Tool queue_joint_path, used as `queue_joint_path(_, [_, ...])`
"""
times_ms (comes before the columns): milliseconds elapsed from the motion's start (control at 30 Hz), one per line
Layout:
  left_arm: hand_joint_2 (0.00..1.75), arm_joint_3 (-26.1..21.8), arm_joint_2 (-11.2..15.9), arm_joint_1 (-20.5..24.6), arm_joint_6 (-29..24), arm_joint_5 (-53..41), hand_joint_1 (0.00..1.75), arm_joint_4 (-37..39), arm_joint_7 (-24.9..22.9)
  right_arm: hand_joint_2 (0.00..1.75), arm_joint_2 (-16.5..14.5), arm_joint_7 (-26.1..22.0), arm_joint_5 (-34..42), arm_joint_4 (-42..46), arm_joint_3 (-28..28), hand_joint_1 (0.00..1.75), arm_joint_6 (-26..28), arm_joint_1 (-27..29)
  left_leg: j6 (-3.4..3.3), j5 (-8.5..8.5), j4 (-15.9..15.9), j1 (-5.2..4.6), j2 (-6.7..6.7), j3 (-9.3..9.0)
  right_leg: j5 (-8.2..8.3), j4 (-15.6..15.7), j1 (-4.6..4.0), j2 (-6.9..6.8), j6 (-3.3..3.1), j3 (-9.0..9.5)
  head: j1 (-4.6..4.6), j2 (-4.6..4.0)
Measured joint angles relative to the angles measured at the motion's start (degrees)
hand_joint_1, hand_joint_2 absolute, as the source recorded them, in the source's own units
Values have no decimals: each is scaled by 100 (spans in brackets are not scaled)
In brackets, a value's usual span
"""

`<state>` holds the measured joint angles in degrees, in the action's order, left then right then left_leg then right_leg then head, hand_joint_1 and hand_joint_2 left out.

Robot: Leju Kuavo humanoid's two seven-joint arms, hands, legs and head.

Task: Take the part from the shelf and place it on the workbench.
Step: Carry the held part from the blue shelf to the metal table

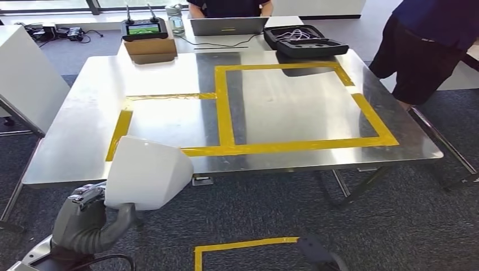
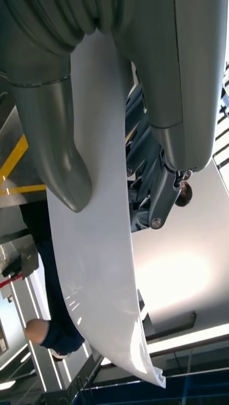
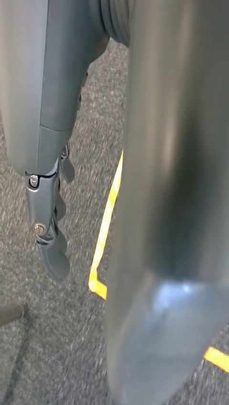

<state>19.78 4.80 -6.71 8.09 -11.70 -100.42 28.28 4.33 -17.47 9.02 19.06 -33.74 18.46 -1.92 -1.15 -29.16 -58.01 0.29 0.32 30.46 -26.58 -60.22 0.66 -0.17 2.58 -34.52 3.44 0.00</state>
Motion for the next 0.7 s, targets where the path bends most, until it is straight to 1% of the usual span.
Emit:
queue_joint_path(33, [175,1,-1,0,0,-2,175,-6,-6,0,0,-3,-12,0,8,0,-1,2,36,-26,1,-8,1,-13,23,163,-11,-6,-40,73,2,0])
queue_joint_path(67, [175,1,-1,1,0,-3,175,-11,-11,0,-1,-6,-28,0,13,0,5,6,75,-41,9,-14,3,-18,-18,194,-28,-2,-88,90,4,1])
queue_joint_path(133, [175,2,-1,2,0,-5,175,-22,-20,0,-2,-9,-59,0,19,0,21,14,147,-69,13,0,8,-50,-31,215,-27,11,-177,110,5,1])
queue_joint_path(167, [175,3,0,3,0,-5,175,-25,-22,0,-2,-10,-72,0,20,0,31,14,182,-115,-60,5,7,-36,-37,230,-21,14,-218,134,7,1])
queue_joint_path(200, [175,3,0,4,-1,-5,175,-27,-24,0,-2,-9,-82,0,22,0,42,9,212,-215,-247,12,3,41,-44,246,-10,15,-255,162,8,1])
queue_joint_path(233, [175,4,1,2,-1,-5,175,-26,-26,0,-2,-8,-90,0,23,0,51,5,234,-362,-559,18,-2,194,-58,255,-5,14,-285,190,9,1])
queue_joint_path(267, [175,4,1,-1,-2,-5,175,-20,-26,0,-2,-7,-96,0,25,0,60,2,251,-535,-960,19,-5,416,-79,256,-7,14,-308,210,9,1])
queue_joint_path(300, [175,4,3,-5,-2,-5,175,-14,-26,0,-3,-5,-98,0,26,0,66,1,263,-673,-1356,22,-5,655,-99,254,-11,16,-320,227,9,1])
queue_joint_path(333, [175,4,5,-9,-2,-5,175,-6,-26,0,-3,-3,-101,0,26,0,68,2,267,-717,-1630,22,-6,843,-121,253,-15,22,-324,248,8,1])
queue_joint_path(367, [175,4,8,-11,-2,-5,175,-1,-26,0,-3,-1,-107,0,26,0,68,3,265,-635,-1699,22,-6,937,-145,252,-16,30,-322,276,9,1])
queue_joint_path(400, [175,4,9,-11,-2,-5,175,2,-26,0,-4,2,-116,0,26,0,68,0,255,-439,-1539,22,-6,914,-173,251,-17,42,-314,314,9,1])
queue_joint_path(433, [175,4,10,-10,-2,-5,175,3,-26,0,-5,3,-131,0,26,0,67,-4,236,-164,-1181,22,-7,790,-207,251,-17,54,-301,363,10,1])
queue_joint_path(467, [175,4,10,-8,-2,-5,175,2,-26,0,-8,3,-145,0,26,0,67,-11,211,74,-772,15,-10,630,-245,248,-24,63,-279,409,10,0])
queue_joint_path(500, [175,4,10,-6,-2,-5,175,-2,-26,0,-10,2,-159,0,26,0,66,-19,182,222,-421,9,-15,484,-282,239,-34,73,-252,440,10,1])
queue_joint_path(533, [175,4,10,-6,-2,-5,175,-5,-25,0,-11,-1,-171,0,26,0,67,-26,153,290,-193,2,-20,391,-312,234,-42,79,-223,454,7,1])
queue_joint_path(567, [175,4,11,-5,-2,-5,175,-8,-25,0,-11,-3,-177,0,26,0,67,-31,123,273,-110,-9,-26,357,-331,234,-47,81,-190,456,2,1])
queue_joint_path(633, [175,4,11,-4,-2,-5,175,-12,-17,0,-11,-10,-187,0,26,0,72,-35,55,252,-72,-12,-36,342,-357,246,-37,76,-123,465,-7,1])
queue_joint_path(667, [175,4,11,0,-2,-6,175,-14,-7,0,-13,-15,-195,0,26,0,75,-35,19,248,-51,-7,-38,322,-392,202,-31,69,-85,458,-8,1])
queue_joint_path(700, [175,4,10,8,-2,-7,175,-15,4,0,-14,-19,-203,0,26,0,79,-38,-16,243,-28,3,-35,298,-474,61,-26,62,-51,398,-8,1])
